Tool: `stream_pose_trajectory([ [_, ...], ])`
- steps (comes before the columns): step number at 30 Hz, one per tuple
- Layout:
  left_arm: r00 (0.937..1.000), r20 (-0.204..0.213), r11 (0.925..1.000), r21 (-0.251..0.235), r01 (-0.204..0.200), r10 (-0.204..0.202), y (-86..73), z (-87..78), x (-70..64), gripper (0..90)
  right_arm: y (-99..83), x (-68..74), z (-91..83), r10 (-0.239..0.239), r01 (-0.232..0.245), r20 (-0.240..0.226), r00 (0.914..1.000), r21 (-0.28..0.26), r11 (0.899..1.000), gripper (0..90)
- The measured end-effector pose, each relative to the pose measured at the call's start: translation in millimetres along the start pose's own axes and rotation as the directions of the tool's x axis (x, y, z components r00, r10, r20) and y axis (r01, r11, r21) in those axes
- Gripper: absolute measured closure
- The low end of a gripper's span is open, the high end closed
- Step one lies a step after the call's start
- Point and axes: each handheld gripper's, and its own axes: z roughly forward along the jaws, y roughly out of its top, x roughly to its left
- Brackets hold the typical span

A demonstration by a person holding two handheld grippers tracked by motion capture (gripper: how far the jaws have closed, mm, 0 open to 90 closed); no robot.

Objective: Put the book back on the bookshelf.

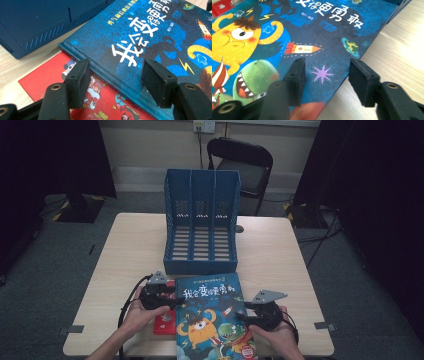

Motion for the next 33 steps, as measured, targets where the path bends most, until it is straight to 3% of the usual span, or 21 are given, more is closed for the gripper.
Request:
stream_pose_trajectory([
  [4, 0.9994, -0.022, 0.9996, 0.007, 0.026, -0.026, 1.1, 0.1, -3.4, 39.2, 5.2, -8.3, 9.1, 0.028, -0.028, -0.022, 0.9994, -0.004, 1.0, 36.1],
  [11, 0.9992, 0.041, 1.0, 0.01, -0.001, 0.001, -5.8, -4.8, -10.5, 33.8, 22.2, -20.4, 28.5, 0.025, -0.025, -0.001, 0.9997, -0.011, 1.0, 26.6],
  [12, 0.9987, 0.046, 0.9996, 0.013, -0.025, 0.024, -6.0, -4.4, -11.5, 31.1, 25.2, -21.2, 31.4, 0.027, -0.027, 0.012, 0.9996, -0.014, 1.0, 25.9],
  [13, 0.9983, 0.038, 0.9988, 0.018, -0.045, 0.044, -6.1, -4.3, -12.6, 30.0, 27.1, -21.2, 33.7, 0.026, -0.026, 0.021, 0.9994, -0.018, 0.999, 24.6],
  [16, 0.999, 0.029, 0.9994, 0.002, -0.034, 0.034, -6.7, -2.9, -13.1, 30.2, 29.3, -21.1, 39.1, 0.036, -0.036, 0.035, 0.9987, -0.025, 0.999, 19.3],
  [23, 0.9987, 0.026, 0.9979, -0.049, -0.043, 0.045, -4.6, 6.9, -13.3, 31.4, 25.4, -29.5, 38.9, 0.094, -0.093, 0.037, 0.9949, -0.028, 0.995, 14.0],
  [30, 0.9989, 0.025, 0.9975, -0.059, -0.039, 0.041, -4.9, 8.4, -14.3, 31.4, 20.3, -35.7, 38.7, 0.127, -0.127, 0.015, 0.9918, -0.041, 0.991, 12.4],
  [33, 0.9985, 0.029, 0.9971, -0.062, -0.044, 0.046, -5.3, 8.2, -13.1, 31.6, 20.3, -39.7, 40.5, 0.162, -0.163, -0.01, 0.9867, -0.027, 0.986, 11.8],
])
